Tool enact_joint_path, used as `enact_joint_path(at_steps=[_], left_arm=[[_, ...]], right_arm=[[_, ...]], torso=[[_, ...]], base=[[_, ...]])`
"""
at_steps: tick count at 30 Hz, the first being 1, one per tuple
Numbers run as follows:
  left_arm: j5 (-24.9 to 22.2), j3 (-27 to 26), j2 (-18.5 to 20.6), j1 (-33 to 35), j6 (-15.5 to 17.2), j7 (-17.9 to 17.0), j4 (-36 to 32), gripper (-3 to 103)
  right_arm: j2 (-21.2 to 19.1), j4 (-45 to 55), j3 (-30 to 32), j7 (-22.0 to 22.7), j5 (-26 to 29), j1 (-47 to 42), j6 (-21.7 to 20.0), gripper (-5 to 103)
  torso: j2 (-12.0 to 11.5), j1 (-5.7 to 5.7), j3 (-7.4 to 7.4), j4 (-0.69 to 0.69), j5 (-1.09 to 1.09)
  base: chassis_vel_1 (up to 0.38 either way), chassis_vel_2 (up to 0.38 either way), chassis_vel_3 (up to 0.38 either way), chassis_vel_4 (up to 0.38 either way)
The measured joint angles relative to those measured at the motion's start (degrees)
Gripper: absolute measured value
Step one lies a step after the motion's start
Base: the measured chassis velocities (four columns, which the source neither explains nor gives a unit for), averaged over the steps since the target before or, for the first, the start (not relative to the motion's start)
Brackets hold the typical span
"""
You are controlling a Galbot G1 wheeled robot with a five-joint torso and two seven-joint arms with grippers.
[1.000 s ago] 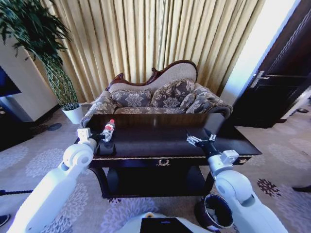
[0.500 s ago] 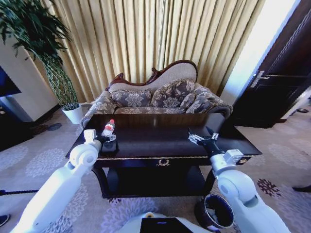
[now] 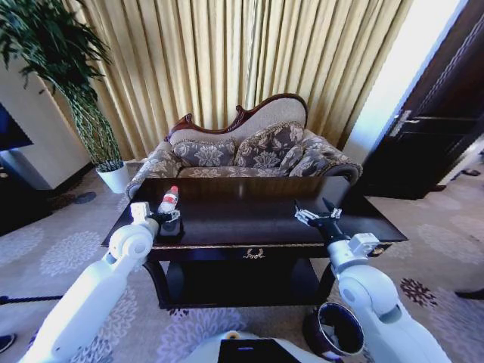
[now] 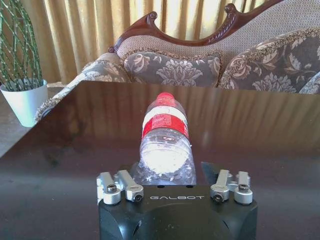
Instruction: Move to the front of the table and place the trash on the table into the trash bin.
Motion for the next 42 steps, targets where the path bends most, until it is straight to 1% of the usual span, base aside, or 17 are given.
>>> enact_joint_path(at_steps=[4, 9, 13, 14, 16, 17, 18, 20, 21, 22, 25, 29, 32, 33, 35, 38, 42], left_arm=[[-0.2, 0.4, -0.4, -0.2, -0.1, 0.0, 0.5, 53], [0.1, 0.4, -0.3, -0.4, -0.2, 0.2, 0.6, 47], [6.6, 0.3, 0.6, 0.2, -2.2, 4.3, 0.9, 41], [10.7, 0.3, 1.0, 0.5, -3.7, 6.9, 1.3, 41], [22.4, 0.2, 2.3, 1.4, -10.8, 15.2, 2.6, 41], [22.4, 0.2, 2.3, 1.4, -10.8, 15.2, 2.6, 41], [26.0, 0.0, 2.8, 1.8, -13.6, 17.9, 2.9, 41], [35.6, -0.2, 4.4, 2.4, -22.2, 24.5, 3.5, 41], [38.5, -0.2, 5.0, 2.4, -25.4, 26.6, 3.7, 41], [38.5, -0.2, 5.0, 2.4, -25.4, 26.6, 3.7, 41], [45.0, 0.8, 6.9, 1.1, -33.5, 31.9, 4.3, 41], [47.6, 1.7, 8.4, -0.2, -37.8, 34.6, 4.7, 41], [49.4, 3.4, 11.2, -2.8, -45.7, 40.0, 6.0, 41], [49.4, 3.4, 11.2, -2.8, -45.7, 40.0, 6.0, 41], [49.7, 5.8, 12.3, -5.7, -49.4, 41.4, 7.6, 41], [49.4, 9.6, 13.3, -10.5, -52.6, 41.6, 9.8, 41], [48.3, 14.3, 14.1, -16.2, -54.7, 41.7, 11.5, 41]], right_arm=[[0.1, 0.3, 0.4, 0.2, 0.1, -0.2, 0.0, 100], [0.3, 0.3, 0.6, 0.4, 0.1, -0.2, 0.1, 100], [-0.1, 0.7, 0.6, 1.0, 1.1, 0.2, 0.1, 100], [-0.5, 1.1, 0.4, 1.4, 1.9, 0.5, 0.1, 100], [-2.5, 2.3, -0.2, 2.3, 5.0, 2.0, -0.4, 100], [-2.5, 2.3, -0.2, 2.3, 5.0, 2.0, -0.4, 100], [-3.4, 2.6, -0.4, 2.6, 6.3, 2.5, -0.7, 100], [-6.7, 3.0, -0.9, 3.0, 10.4, 4.8, -1.6, 100], [-8.1, 2.9, -1.1, 3.0, 12.3, 5.9, -2.0, 100], [-8.1, 2.9, -1.1, 3.0, 12.3, 5.9, -2.0, 100], [-12.9, 1.9, -2.1, 2.8, 20.0, 9.3, -2.3, 100], [-16.1, 0.9, -2.9, 1.0, 26.8, 11.8, -2.3, 100], [-20.6, -2.8, -6.9, -2.1, 40.2, 19.0, -2.3, 100], [-20.6, -2.8, -6.9, -2.1, 40.2, 19.0, -2.3, 100], [-21.3, -6.4, -12.5, -2.1, 49.1, 27.6, -1.7, 100], [-19.9, -10.8, -19.5, -1.4, 54.2, 37.5, -1.0, 100], [-17.1, -15.9, -27.5, -2.2, 54.8, 47.9, -0.1, 100]], torso=[[0.0, 0.00, 0.00, 0.00, 0.00], [0.0, 0.00, 0.00, 0.00, 0.00], [0.0, 0.00, 0.00, -0.01, 0.00], [0.0, 0.00, 0.00, 0.00, -0.01], [0.0, 0.00, 0.00, 0.00, -0.02], [0.0, 0.00, 0.00, 0.00, -0.02], [0.0, 0.00, 0.00, 0.00, -0.01], [0.0, 0.00, 0.00, 0.01, 0.00], [0.0, 0.00, 0.00, 0.01, -0.01], [0.0, 0.00, 0.00, 0.01, -0.01], [0.0, 0.00, 0.00, 0.00, 0.00], [0.0, 0.00, 0.00, -0.01, 0.00], [0.0, 0.00, 0.00, -0.01, -0.01], [0.0, 0.00, 0.00, -0.01, -0.01], [0.0, -0.01, 0.00, 0.01, 0.02], [0.0, -0.01, 0.01, 0.01, 0.00], [0.0, 0.00, 0.02, 0.00, -0.01]], base=[[0.000, 0.000, 0.000, 0.000], [0.000, 0.000, 0.000, 0.000], [0.000, 0.000, 0.000, 0.000], [0.000, 0.000, 0.000, 0.000], [0.000, 0.000, 0.000, 0.000], [0.000, 0.000, 0.000, 0.000], [0.000, 0.000, 0.000, 0.000], [0.000, 0.000, 0.000, 0.000], [0.000, 0.000, 0.000, 0.000], [0.000, 0.000, 0.000, 0.000], [0.000, 0.000, 0.000, 0.000], [0.000, 0.000, 0.000, 0.000], [0.000, 0.000, 0.000, 0.000], [0.000, 0.000, 0.000, 0.000], [0.000, 0.000, 0.000, 0.000], [0.000, 0.000, 0.000, 0.000], [0.000, 0.000, 0.000, 0.000]])
